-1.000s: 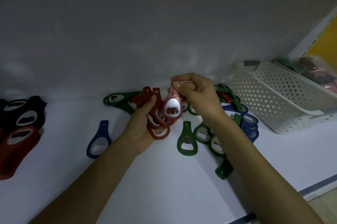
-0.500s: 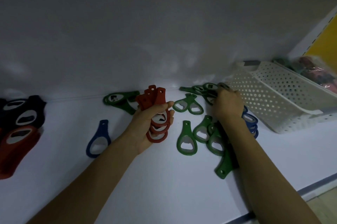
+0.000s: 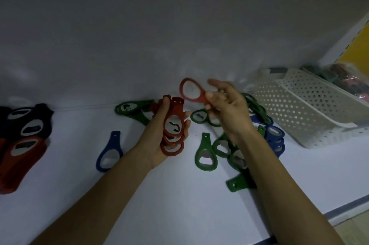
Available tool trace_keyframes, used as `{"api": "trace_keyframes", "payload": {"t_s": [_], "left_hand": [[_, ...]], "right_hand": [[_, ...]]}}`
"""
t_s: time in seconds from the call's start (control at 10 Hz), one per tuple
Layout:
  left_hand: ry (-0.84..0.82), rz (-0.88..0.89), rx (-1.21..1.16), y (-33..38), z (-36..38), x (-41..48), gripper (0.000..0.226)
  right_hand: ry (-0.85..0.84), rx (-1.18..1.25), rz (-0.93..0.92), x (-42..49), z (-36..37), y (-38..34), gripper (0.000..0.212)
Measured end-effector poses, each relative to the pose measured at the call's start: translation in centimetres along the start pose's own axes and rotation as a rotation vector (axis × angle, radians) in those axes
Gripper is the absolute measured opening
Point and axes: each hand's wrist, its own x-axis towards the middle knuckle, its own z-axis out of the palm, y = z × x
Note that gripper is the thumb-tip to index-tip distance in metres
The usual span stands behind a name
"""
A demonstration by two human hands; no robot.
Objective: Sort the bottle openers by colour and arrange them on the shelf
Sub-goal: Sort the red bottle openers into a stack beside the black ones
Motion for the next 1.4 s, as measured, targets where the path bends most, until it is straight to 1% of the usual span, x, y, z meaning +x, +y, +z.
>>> {"api": "trace_keyframes", "payload": {"t_s": [0.1, 0.2, 0.3, 0.4, 0.5, 0.6, 0.7, 0.8, 0.9, 1.0, 1.1, 1.2, 1.3, 1.4], "left_hand": [[-0.075, -0.029, 0.050, 0.4, -0.2, 0.0, 0.062], [-0.114, -0.072, 0.137, 0.6, -0.1, -0.6, 0.043], [-0.044, -0.054, 0.259, 0.1, 0.5, -0.8, 0.043], [0.089, 0.123, 0.713, -0.1, 1.4, -1.1, 0.047], [0.055, 0.343, 0.872, -0.5, 1.5, -1.6, 0.051], [0.054, 0.462, 0.931, -0.4, 1.4, -2.7, 0.051], [0.122, 0.513, 0.961, -0.6, -0.2, -4.2, 0.055], [0.114, 0.430, 0.929, -0.8, -1.5, -5.3, 0.061], [0.114, 0.453, 1.064, -0.7, -2.3, -6.1, 0.059], [0.141, 0.488, 1.197, -0.7, -2.6, -7.1, 0.058], [0.185, 0.484, 1.315, -0.8, -3.0, -6.7, 0.065], [0.179, 0.487, 1.301, -0.4, -2.6, -7.1, 0.063], [0.181, 0.486, 1.356, -0.5, -2.8, -8.0, 0.064], [0.204, 0.529, 1.418, -1.0, -2.7, -8.3, 0.060]], "right_hand": [[-0.246, -0.033, 0.031, -0.3, 1.1, 0.2, 0.032], [-0.133, -0.109, 0.009, -0.1, 1.6, 0.7, 0.036], [0.036, -0.195, 0.010, 0.1, 1.9, 1.0, 0.044], [-0.008, -0.205, 0.170, -0.5, 2.5, 0.3, 0.056], [-0.102, -0.144, 0.178, -1.3, 3.3, -0.4, 0.089], [-0.123, 0.065, 0.105, -1.7, 4.7, -1.5, 0.092], [-0.155, 0.250, 0.126, -3.1, 6.5, -1.4, 0.108], [-0.166, 0.262, 0.181, -4.7, 7.8, -0.5, 0.100], [-0.187, 0.084, 0.123, -5.6, 9.2, 0.1, 0.097], [-0.245, -0.133, 0.042, -6.5, 9.9, 1.2, 0.098], [-0.217, -0.181, 0.005, -6.9, 9.9, 1.7, 0.069], [-0.172, -0.136, -0.006, -7.0, 10.0, 2.0, 0.060], [-0.113, -0.111, 0.055, -7.1, 10.1, 2.1, 0.061], [-0.118, -0.101, 0.088, -7.3, 10.2, 2.2, 0.028]]}}
